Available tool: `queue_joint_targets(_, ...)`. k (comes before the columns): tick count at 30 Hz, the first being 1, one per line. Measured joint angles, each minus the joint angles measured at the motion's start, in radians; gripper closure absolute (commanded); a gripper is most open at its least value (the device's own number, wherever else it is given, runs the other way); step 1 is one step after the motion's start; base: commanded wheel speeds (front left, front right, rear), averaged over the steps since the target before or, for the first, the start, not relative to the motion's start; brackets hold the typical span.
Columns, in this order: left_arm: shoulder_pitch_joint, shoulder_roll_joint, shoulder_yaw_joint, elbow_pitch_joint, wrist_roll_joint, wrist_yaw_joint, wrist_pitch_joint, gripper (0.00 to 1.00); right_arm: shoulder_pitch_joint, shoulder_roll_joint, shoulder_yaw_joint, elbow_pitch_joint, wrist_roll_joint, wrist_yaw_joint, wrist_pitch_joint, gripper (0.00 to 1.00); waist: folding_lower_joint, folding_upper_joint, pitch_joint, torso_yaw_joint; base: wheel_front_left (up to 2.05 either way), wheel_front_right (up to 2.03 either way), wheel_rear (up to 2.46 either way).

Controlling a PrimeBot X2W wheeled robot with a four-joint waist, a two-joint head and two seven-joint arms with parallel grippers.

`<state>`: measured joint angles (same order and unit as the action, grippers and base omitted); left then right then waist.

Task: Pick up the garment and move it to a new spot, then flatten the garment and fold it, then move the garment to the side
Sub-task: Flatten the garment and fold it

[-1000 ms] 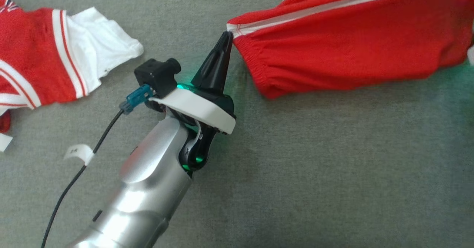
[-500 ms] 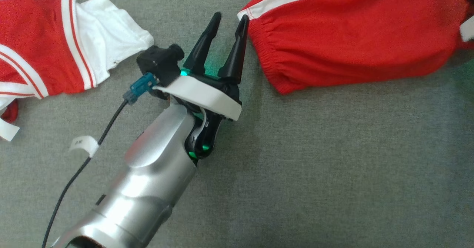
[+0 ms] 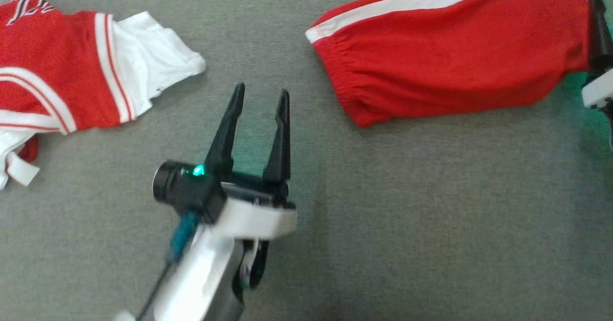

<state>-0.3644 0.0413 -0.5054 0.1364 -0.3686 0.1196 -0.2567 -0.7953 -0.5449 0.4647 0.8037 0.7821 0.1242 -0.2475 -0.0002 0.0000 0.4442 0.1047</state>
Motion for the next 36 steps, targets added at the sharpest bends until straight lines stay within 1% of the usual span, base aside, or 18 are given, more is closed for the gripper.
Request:
queue_joint_targets(3, 0.064, 0.0, 0.007, -0.083, 0.114, 0.04, 0.0, 0.0, -0.027, 0.0, -0.001, 0.081, -0.026, 0.0, 0.0, 0.0, 0.0, 0.0, 0.002, 0.028, 0.0, 0.0, 0.0)
queue_joint_targets(5, 0.087, 0.0, 0.013, -0.129, 0.115, 0.067, 0.0, 0.0, -0.049, 0.001, -0.002, 0.136, -0.036, 0.0, 0.0, 0.0, 0.0001, 0.0, 0.004, 0.05, 0.0, 0.0, 0.0)
queue_joint_targets(7, 0.106, 0.001, 0.013, -0.151, 0.114, 0.081, 0.0, 0.0, -0.073, 0.001, -0.007, 0.195, -0.049, 0.0, 0.0, 0.0, 0.0001, 0.0, 0.005, 0.074, 0.0, 0.0, 0.0)
queue_joint_targets(11, 0.132, 0.001, 0.001, -0.156, 0.125, 0.085, 0.0, 0.0, -0.108, 0.01, -0.017, 0.315, -0.07, 0.0, 0.02, 0.0, 0.0001, 0.0, 0.005, 0.116, 0.0, 0.0, 0.0)
queue_joint_targets(12, 0.134, 0.001, -0.002, -0.156, 0.132, 0.086, 0.0, 0.0, -0.112, 0.016, -0.02, 0.342, -0.07, 0.0, 0.03, 0.07, 0.0001, 0.0, 0.004, 0.125, 0.0, 0.0, 0.0)
queue_joint_targets(13, 0.135, 0.001, -0.004, -0.156, 0.136, 0.087, 0.0, 0.0, -0.117, 0.02, -0.026, 0.359, -0.065, 0.0, 0.039, 0.25, 0.0001, 0.0, 0.002, 0.133, 0.0, 0.0, 0.0)
queue_joint_targets(14, 0.136, 0.001, -0.004, -0.156, 0.141, 0.088, 0.0, 0.0, -0.121, 0.022, -0.033, 0.372, -0.054, 0.0, 0.049, 0.59, 0.0001, 0.0, 0.0, 0.14, 0.0, 0.0, 0.0)
queue_joint_targets(15, 0.139, 0.001, -0.004, -0.156, 0.143, 0.088, 0.0, 0.0, -0.123, 0.026, -0.039, 0.383, -0.041, 0.0, 0.062, 1.0, 0.0001, 0.0, -0.005, 0.145, 0.0, 0.0, 0.0)
queue_joint_targets(17, 0.146, 0.001, -0.002, -0.155, 0.147, 0.092, 0.0, 0.0, -0.123, 0.039, -0.039, 0.388, -0.023, 0.0, 0.077, 1.0, 0.0001, 0.0, -0.017, 0.149, 0.0, 0.0, 0.0)
queue_joint_targets(20, 0.153, 0.001, 0.012, -0.153, 0.155, 0.093, 0.0, 0.0, -0.115, 0.053, -0.029, 0.394, -0.019, 0.0, 0.06, 1.0, 0.0002, 0.0, -0.037, 0.139, 0.0, 0.0, 0.0)
queue_joint_targets(24, 0.172, 0.001, 0.024, -0.144, 0.161, 0.087, 0.0, 0.0, -0.081, 0.046, 0.006, 0.4, -0.062, 0.0, 0.019, 1.0, 0.0001, 0.0, -0.071, 0.107, 0.0, 0.0, 0.0)
queue_joint_targets(27, 0.192, 0.002, 0.035, -0.131, 0.168, 0.075, 0.0, 0.0, -0.059, 0.009, 0.009, 0.4, -0.076, 0.0, 0.007, 1.0, 0.0002, 0.0, -0.097, 0.071, 0.0, 0.0, 0.0)
queue_joint_targets(32, 0.205, 0.002, 0.034, -0.115, 0.168, 0.055, 0.0, 0.0, -0.05, -0.095, 0.0, 0.401, -0.116, 0.0, -0.001, 1.0, 0.0001, 0.0, -0.137, 0.019, 0.0, 0.0, 0.0)
queue_joint_targets(34, 0.206, 0.002, 0.032, -0.108, 0.168, 0.054, 0.0, 0.0, -0.051, -0.119, -0.012, 0.386, -0.139, 0.0, -0.001, 1.0, 0.0001, 0.0, -0.147, 0.003, 0.0, 0.0, 0.0)
queue_joint_targets(36, 0.205, 0.002, 0.03, -0.105, 0.168, 0.046, 0.0, 0.0, -0.055, -0.126, -0.031, 0.36, -0.157, 0.0, -0.001, 1.0, 0.0001, 0.0, -0.153, -0.007, 0.0, 0.0, 0.0)
